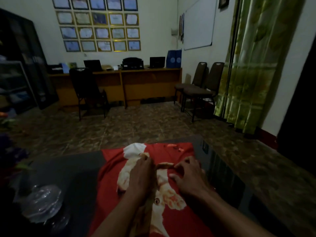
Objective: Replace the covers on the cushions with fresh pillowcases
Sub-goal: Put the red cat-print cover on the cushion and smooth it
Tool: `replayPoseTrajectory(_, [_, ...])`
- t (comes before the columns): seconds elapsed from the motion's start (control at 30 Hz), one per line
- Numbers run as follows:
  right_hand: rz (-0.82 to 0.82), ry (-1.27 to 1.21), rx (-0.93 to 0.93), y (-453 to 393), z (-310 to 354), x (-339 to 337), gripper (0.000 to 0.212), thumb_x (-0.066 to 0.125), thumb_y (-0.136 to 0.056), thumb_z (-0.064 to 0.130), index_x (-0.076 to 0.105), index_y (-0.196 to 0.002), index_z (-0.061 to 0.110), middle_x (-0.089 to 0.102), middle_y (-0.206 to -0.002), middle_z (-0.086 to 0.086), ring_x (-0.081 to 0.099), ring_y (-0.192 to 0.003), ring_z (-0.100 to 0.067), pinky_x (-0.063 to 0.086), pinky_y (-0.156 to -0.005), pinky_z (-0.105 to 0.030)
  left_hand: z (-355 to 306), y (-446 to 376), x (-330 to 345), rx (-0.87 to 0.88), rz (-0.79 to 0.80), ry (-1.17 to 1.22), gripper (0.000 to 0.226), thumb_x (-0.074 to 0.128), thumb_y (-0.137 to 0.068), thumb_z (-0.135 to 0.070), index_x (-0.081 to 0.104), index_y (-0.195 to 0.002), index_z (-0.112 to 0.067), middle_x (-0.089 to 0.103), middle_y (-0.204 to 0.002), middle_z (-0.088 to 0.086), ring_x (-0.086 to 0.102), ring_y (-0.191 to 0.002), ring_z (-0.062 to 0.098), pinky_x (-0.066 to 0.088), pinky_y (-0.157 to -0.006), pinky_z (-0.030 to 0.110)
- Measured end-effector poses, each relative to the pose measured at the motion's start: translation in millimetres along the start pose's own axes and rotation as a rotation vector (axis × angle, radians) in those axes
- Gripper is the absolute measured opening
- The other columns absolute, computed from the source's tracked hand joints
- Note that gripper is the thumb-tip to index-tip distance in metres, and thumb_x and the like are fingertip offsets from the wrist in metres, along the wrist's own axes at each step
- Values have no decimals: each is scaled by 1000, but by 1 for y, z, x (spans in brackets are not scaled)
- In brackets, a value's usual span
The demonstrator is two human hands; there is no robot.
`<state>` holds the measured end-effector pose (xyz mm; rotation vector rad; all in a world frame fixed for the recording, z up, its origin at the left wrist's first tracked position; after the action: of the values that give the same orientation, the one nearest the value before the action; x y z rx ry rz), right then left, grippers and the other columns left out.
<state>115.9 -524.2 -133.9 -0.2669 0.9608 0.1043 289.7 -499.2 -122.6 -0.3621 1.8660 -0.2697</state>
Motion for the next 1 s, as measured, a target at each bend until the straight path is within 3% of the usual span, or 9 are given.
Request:
replayPoseTrajectory(0.1, [-54,-68,18,14,-6,13,32,65,-80,66,62,-97,39,41,-114,16,41,-113,-7,40,-100,-36,12,0,8,-31,-16,-59,11,50,-96,-22,61,-99,-20,63,-97,-3,62,-86,15,52,-71,30])
replayPoseTrajectory(0.2, [-75,-37,16,18,-8,28,23,67,-82,60,63,-92,39,43,-114,15,43,-117,-11,41,-99,-38,18,2,12,-34,67,-3,6,54,-94,-22,57,-98,-19,64,-95,0,64,-86,18,52,-72,31])
replayPoseTrajectory(0.3, [-66,-20,59,14,-7,32,16,68,-87,50,63,-84,36,41,-113,14,41,-115,-13,38,-98,-37,22,18,6,42,120,187,12,60,-93,-27,52,-101,-28,60,-97,-9,61,-85,6,50,-69,22])
replayPoseTrajectory(0.43, [-35,-46,-9,20,5,38,19,70,-88,37,59,-74,34,41,-106,17,39,-110,-9,31,-96,-34,49,45,-3,77,61,184,26,56,-94,-50,58,-116,-36,55,-109,-18,54,-94,-3,50,-80,22])
replayPoseTrajectory(0.53, [-46,-91,-63,24,6,35,25,75,-85,36,57,-68,37,42,-102,21,44,-108,-8,37,-96,-36,56,55,-13,46,-58,183,14,62,-93,-44,67,-98,-32,57,-94,-19,54,-83,-1,51,-73,28])
replayPoseTrajectory(0.67, [-138,-132,-60,28,15,30,20,74,-77,55,61,-81,41,42,-111,18,45,-111,-9,43,-99,-40,52,59,-17,-39,-74,272,9,63,-96,-26,65,-88,-29,64,-84,-15,60,-75,-2,54,-66,23])
replayPoseTrajectory(0.8, [-158,-21,-232,40,43,49,33,62,-76,58,61,-104,41,48,-122,7,48,-115,-17,43,-98,-44,57,63,-34,-46,-131,387,8,64,-95,-20,68,-90,-24,67,-81,-14,62,-74,-2,52,-64,20])
replayPoseTrajectory(0.9, [-193,-44,-233,41,39,52,29,65,-75,53,63,-100,39,50,-115,5,53,-108,-23,46,-91,-45,71,77,-37,-99,-88,367,13,65,-95,-32,63,-107,-28,61,-98,-16,60,-87,-2,52,-72,17])
replayPoseTrajectory(1.0, [-196,-48,-259,42,38,52,28,66,-78,53,63,-102,38,48,-120,4,54,-111,-23,46,-94,-46,93,99,-36,-253,-102,218,26,66,-88,-52,57,-102,-33,50,-99,-17,53,-90,3,49,-78,25])
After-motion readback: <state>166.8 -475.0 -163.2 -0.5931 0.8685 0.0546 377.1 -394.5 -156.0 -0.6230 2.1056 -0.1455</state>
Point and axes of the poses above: each hand's wrist, its own y-axis away from the middle knuckle, its own x-axis out of the palm, z = x × y, the point moved 9 cm from there along -y, towards the middle knuckle
